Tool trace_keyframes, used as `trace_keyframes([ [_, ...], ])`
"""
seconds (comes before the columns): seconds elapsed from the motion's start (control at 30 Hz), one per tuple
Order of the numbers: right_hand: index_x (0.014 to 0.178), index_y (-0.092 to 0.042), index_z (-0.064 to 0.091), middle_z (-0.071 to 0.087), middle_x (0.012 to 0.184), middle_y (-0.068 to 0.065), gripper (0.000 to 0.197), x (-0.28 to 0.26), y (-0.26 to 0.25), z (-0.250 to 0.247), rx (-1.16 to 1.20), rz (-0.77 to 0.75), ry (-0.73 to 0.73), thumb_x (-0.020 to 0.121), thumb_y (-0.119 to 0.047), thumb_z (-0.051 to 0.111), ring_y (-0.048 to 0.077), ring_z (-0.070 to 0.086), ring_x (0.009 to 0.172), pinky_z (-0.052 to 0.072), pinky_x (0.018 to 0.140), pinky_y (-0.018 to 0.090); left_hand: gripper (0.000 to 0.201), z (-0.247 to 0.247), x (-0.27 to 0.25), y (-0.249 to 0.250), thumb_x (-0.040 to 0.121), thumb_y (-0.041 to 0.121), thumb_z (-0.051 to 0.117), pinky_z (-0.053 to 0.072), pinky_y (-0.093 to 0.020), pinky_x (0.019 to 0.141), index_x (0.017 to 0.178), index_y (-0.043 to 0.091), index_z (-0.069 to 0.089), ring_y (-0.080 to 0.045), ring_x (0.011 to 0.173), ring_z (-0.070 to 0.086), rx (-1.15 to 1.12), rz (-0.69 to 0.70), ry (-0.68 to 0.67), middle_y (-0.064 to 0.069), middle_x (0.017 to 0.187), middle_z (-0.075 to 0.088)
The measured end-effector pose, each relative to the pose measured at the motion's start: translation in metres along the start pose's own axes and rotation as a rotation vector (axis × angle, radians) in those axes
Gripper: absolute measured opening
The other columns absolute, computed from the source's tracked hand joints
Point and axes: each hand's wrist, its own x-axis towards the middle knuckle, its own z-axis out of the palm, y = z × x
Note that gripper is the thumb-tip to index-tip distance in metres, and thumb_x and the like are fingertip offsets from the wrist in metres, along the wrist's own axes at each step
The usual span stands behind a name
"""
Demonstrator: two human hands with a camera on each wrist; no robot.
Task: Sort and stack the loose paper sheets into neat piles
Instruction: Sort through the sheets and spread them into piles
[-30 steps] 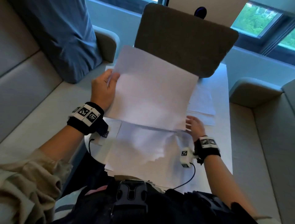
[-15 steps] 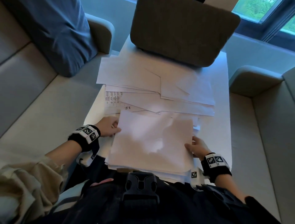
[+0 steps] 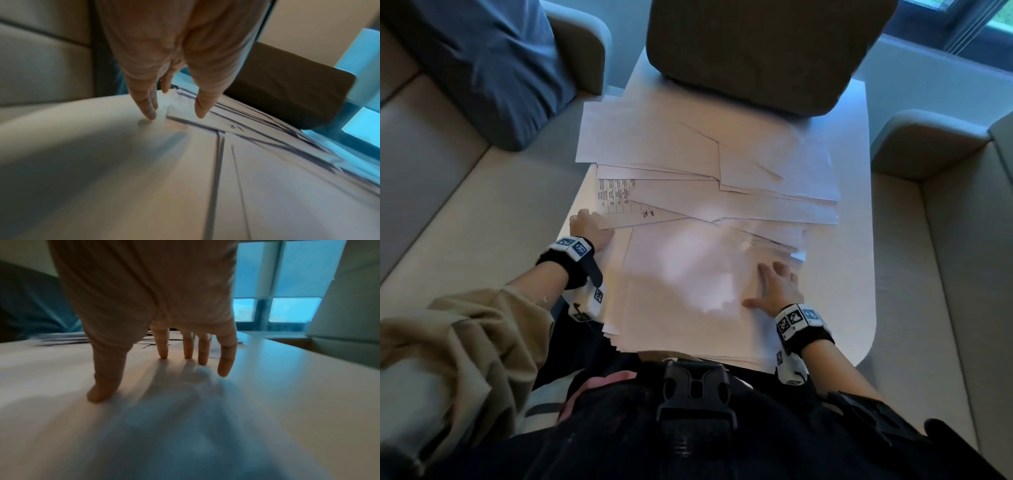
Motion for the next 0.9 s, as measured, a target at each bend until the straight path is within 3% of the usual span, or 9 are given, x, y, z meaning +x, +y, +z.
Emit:
trace_keyframes([
  [0.17, 0.134, -0.026, 0.036, 0.024, 0.144, 0.005, 0.09, 0.004, -0.003, -0.002, 0.037, 0.019, 0.005, 0.06, -0.046, 0.083, 0.03, 0.026, 0.132, 0.041, 0.102, 0.046, 0.059, 0.002, 0.01, 0.006, 0.079, 0.022, 0.067, 0.045, -0.038, 0.089, 0.124, -0.004, 0.039, -0.034, 0.112, 0.053, -0.152, -0.089, 0.011, -0.017, 0.119, 0.055],
  [0.3, 0.135, -0.027, 0.035, 0.023, 0.145, 0.005, 0.091, 0.005, -0.001, 0.0, 0.056, 0.017, 0.01, 0.06, -0.045, 0.084, 0.03, 0.025, 0.133, 0.041, 0.103, 0.046, 0.032, 0.005, 0.011, 0.013, 0.081, 0.033, 0.061, 0.039, -0.031, 0.072, 0.095, 0.005, 0.053, -0.028, 0.08, 0.053, -0.246, -0.143, -0.108, -0.008, 0.081, 0.056],
  [0.43, 0.137, -0.029, 0.034, 0.021, 0.146, 0.003, 0.093, 0.004, 0.002, 0.002, 0.064, 0.017, 0.015, 0.061, -0.046, 0.083, 0.029, 0.024, 0.133, 0.041, 0.101, 0.045, 0.026, 0.008, 0.017, 0.019, 0.077, 0.025, 0.053, 0.034, -0.033, 0.068, 0.089, 0.003, 0.055, -0.027, 0.076, 0.045, -0.5, -0.203, -0.08, -0.014, 0.09, 0.054],
  [0.53, 0.137, -0.029, 0.034, 0.021, 0.146, 0.003, 0.093, 0.005, 0.001, 0.001, 0.058, 0.019, 0.012, 0.06, -0.046, 0.083, 0.029, 0.025, 0.133, 0.042, 0.1, 0.046, 0.024, 0.005, 0.018, 0.022, 0.083, 0.029, 0.054, 0.037, -0.029, 0.057, 0.071, 0.007, 0.054, -0.024, 0.06, 0.046, -0.65, -0.216, 0.016, -0.009, 0.076, 0.055],
  [0.6, 0.137, -0.029, 0.034, 0.021, 0.146, 0.003, 0.093, 0.006, 0.001, 0.001, 0.054, 0.023, 0.004, 0.06, -0.046, 0.084, 0.03, 0.025, 0.133, 0.043, 0.1, 0.047, 0.026, -0.001, 0.019, 0.023, 0.086, 0.03, 0.056, 0.047, -0.029, 0.065, 0.075, 0.008, 0.062, -0.024, 0.066, 0.057, -0.622, -0.171, 0.056, -0.009, 0.077, 0.064],
  [0.7, 0.135, -0.029, 0.035, 0.022, 0.146, 0.004, 0.092, 0.006, -0.002, -0.001, 0.032, 0.028, -0.009, 0.059, -0.047, 0.084, 0.03, 0.026, 0.133, 0.043, 0.1, 0.048, 0.027, -0.01, 0.019, 0.028, 0.089, 0.031, 0.053, 0.044, -0.024, 0.073, 0.072, 0.013, 0.064, -0.018, 0.075, 0.061, -0.5, -0.125, 0.025, 0.0, 0.075, 0.068],
  [0.8, 0.133, -0.025, 0.039, 0.028, 0.143, 0.006, 0.079, 0.006, -0.011, -0.007, -0.046, 0.059, -0.021, 0.068, -0.043, 0.079, 0.03, 0.031, 0.131, 0.042, 0.099, 0.05, 0.039, -0.019, 0.017, 0.041, 0.094, 0.035, 0.046, 0.043, -0.02, 0.065, 0.074, 0.008, 0.065, -0.01, 0.065, 0.061, -0.358, -0.064, -0.038, 0.006, 0.046, 0.063],
  [0.9, 0.126, -0.021, 0.05, 0.036, 0.139, 0.01, 0.051, 0.011, -0.03, -0.023, 0.007, 0.034, 0.094, 0.08, -0.034, 0.069, 0.031, 0.037, 0.129, 0.037, 0.103, 0.048, 0.049, -0.028, 0.01, 0.056, 0.098, 0.036, 0.037, 0.038, -0.013, 0.06, 0.08, 0.005, 0.07, -0.002, 0.062, 0.059, -0.248, 0.026, -0.087, 0.013, 0.041, 0.06],
])
